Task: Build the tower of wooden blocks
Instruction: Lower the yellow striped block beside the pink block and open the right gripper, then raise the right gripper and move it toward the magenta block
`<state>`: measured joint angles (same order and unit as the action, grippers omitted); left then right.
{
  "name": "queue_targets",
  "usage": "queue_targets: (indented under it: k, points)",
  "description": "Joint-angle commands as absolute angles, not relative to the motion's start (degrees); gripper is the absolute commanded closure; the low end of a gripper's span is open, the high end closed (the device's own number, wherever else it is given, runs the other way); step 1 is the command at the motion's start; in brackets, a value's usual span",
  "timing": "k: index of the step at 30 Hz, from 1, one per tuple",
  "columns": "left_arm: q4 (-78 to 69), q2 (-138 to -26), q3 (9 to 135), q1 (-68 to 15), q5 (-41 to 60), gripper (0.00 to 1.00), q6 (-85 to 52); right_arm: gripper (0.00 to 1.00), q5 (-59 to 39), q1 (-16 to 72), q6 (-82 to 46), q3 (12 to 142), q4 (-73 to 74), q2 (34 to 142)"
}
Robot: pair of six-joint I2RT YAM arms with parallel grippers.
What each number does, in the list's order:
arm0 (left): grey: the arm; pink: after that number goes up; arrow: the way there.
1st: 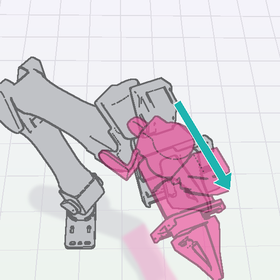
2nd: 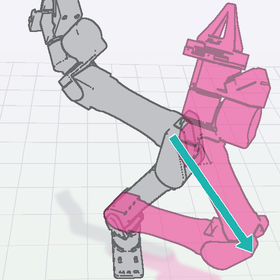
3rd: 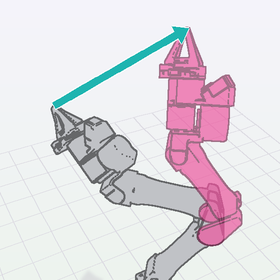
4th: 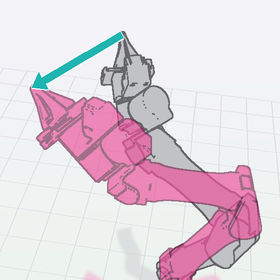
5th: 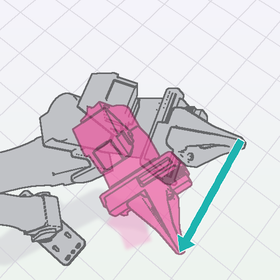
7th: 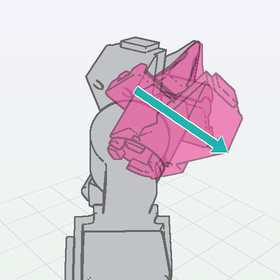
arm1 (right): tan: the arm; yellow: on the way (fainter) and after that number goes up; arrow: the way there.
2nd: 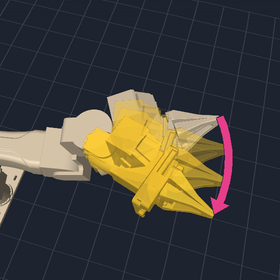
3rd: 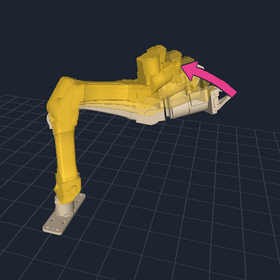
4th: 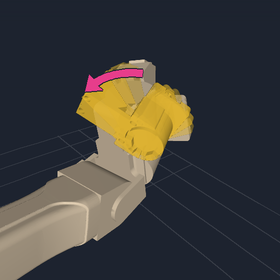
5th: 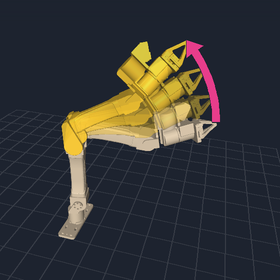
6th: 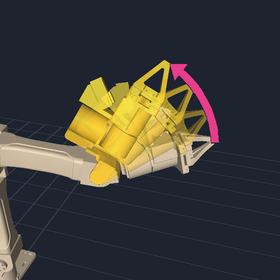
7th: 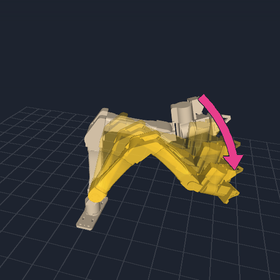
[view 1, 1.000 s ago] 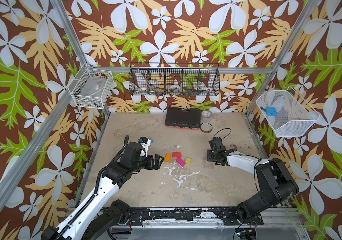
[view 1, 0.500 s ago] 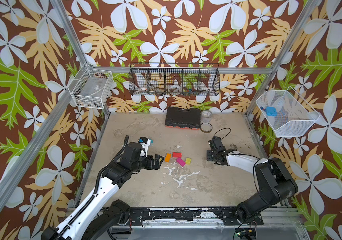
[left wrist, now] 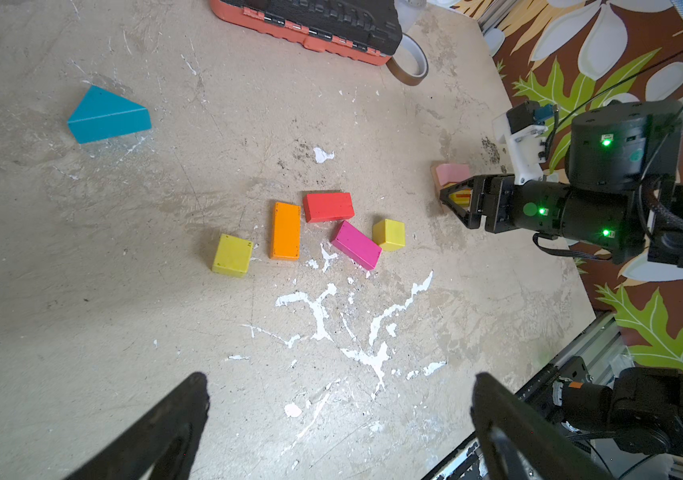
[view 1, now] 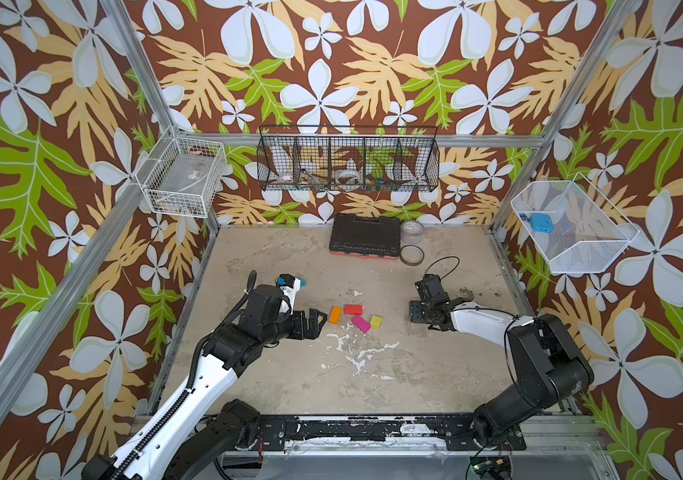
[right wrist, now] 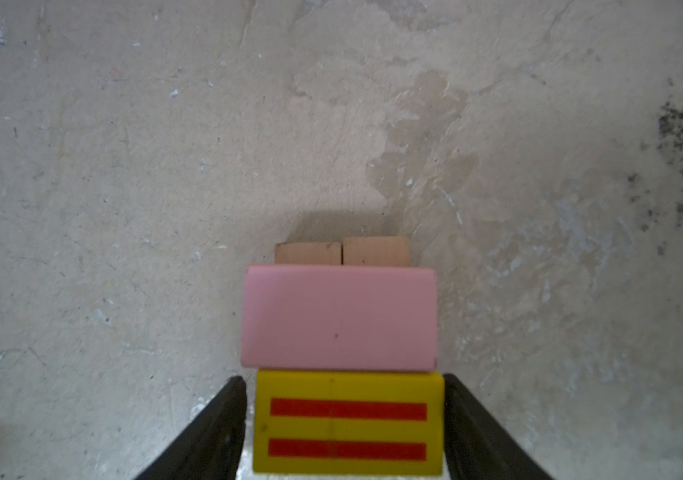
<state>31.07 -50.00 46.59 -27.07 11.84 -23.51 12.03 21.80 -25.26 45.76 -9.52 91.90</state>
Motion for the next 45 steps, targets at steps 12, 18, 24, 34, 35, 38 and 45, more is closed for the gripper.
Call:
queue_targets:
  k: [12, 18, 24, 34, 35, 38, 45]
  points:
    - [30.61, -49.65, 46.58, -27.07, 11.45, 0.00, -23.46, 0.17, 13.54, 22.56, -25.31, 40.95, -7.50, 83.03]
    - [30.66, -49.58, 46.58, -27.16, 11.27, 0.00, -23.55, 0.10, 12.62, 22.56, -25.49, 34.07, -3.98, 70.39]
    - [30.76, -49.04, 46.58, -27.16, 10.81, 0.00, -23.66, 0.07, 10.88, 22.91, -26.16, 28.30, -1.43, 58.13]
    - [31.24, -47.69, 46.67, -27.25, 9.21, 0.00, -24.17, 0.07, 8.95, 34.71, -32.43, 25.45, 2.63, 50.27]
    - [31.28, -47.61, 46.67, -27.25, 9.06, 0.00, -24.22, 0.07, 8.81, 35.28, -32.57, 25.95, 2.79, 51.22]
    - [31.24, -47.68, 46.67, -27.27, 9.05, 0.00, -24.19, 0.08, 6.97, 35.89, -32.70, 28.46, 3.75, 56.00]
    - [31.16, -48.60, 46.67, -27.25, 9.76, 0.00, -24.04, 0.19, 5.15, 39.50, -31.20, 37.61, 4.63, 77.08]
